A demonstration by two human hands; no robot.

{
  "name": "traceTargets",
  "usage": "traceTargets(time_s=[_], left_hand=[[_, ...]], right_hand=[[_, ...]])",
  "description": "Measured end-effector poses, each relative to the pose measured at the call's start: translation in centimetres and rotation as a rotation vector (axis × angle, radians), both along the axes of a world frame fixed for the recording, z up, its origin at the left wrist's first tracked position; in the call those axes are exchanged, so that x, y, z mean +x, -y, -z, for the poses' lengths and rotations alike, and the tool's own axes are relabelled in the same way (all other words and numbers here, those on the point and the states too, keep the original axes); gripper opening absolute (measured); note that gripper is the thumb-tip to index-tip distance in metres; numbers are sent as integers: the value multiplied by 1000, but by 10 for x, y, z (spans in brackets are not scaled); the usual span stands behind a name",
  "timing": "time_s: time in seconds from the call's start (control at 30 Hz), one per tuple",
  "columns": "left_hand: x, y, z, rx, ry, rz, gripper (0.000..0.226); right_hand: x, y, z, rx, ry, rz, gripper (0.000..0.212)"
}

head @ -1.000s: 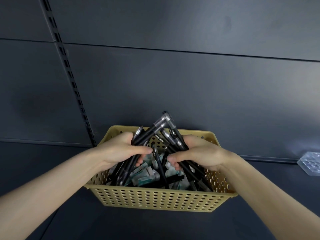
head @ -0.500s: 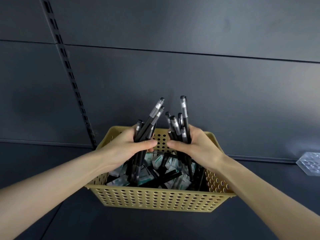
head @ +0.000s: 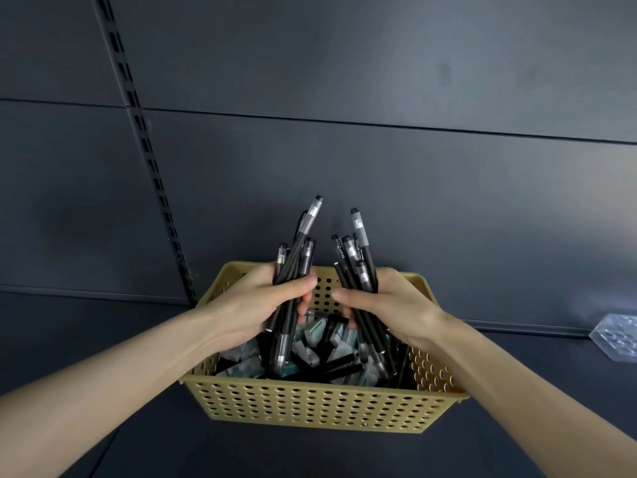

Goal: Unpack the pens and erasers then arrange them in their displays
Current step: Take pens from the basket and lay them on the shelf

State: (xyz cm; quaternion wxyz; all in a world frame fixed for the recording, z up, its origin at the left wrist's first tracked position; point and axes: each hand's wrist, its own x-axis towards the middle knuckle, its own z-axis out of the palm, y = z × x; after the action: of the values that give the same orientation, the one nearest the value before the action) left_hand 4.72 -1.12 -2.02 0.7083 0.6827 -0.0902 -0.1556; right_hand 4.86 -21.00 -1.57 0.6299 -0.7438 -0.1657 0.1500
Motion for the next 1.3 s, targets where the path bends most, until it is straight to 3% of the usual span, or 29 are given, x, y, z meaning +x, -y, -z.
traceTargets(time_s=[0.17,0.3,0.43,0.53,0.7,0.83,0.97,1.1,1.2,1.3], left_hand=[[0,14,-14,-284,-54,-63,15],[-1,28,-18,-390,-86,-118,17],[-2,34,-15,-200,-25,-87,49],[0,33,-15,-101,59,-39,57],[0,26,-16,-4,122,74,58],[0,25,-16,19,133,159,57],[7,21,-18,86,154,205,57],[8,19,-22,168,178,314,35],[10,16,-27,194,174,366,34],[17,14,-34,80,200,142,69]], right_hand=[[-4,-4,-8,210,-119,-99,23],[-7,-7,-9,217,-124,-84,32],[-10,-11,-10,173,-95,-94,30],[-11,-12,-12,164,-59,-92,30],[-13,-15,-14,174,-126,-159,30],[-16,-17,-16,158,-137,-194,18],[-13,-14,-15,135,-179,-161,26],[-12,-16,-16,186,-193,-127,32],[-12,-15,-17,151,-196,-105,31],[-11,-13,-14,38,-212,-54,31]])
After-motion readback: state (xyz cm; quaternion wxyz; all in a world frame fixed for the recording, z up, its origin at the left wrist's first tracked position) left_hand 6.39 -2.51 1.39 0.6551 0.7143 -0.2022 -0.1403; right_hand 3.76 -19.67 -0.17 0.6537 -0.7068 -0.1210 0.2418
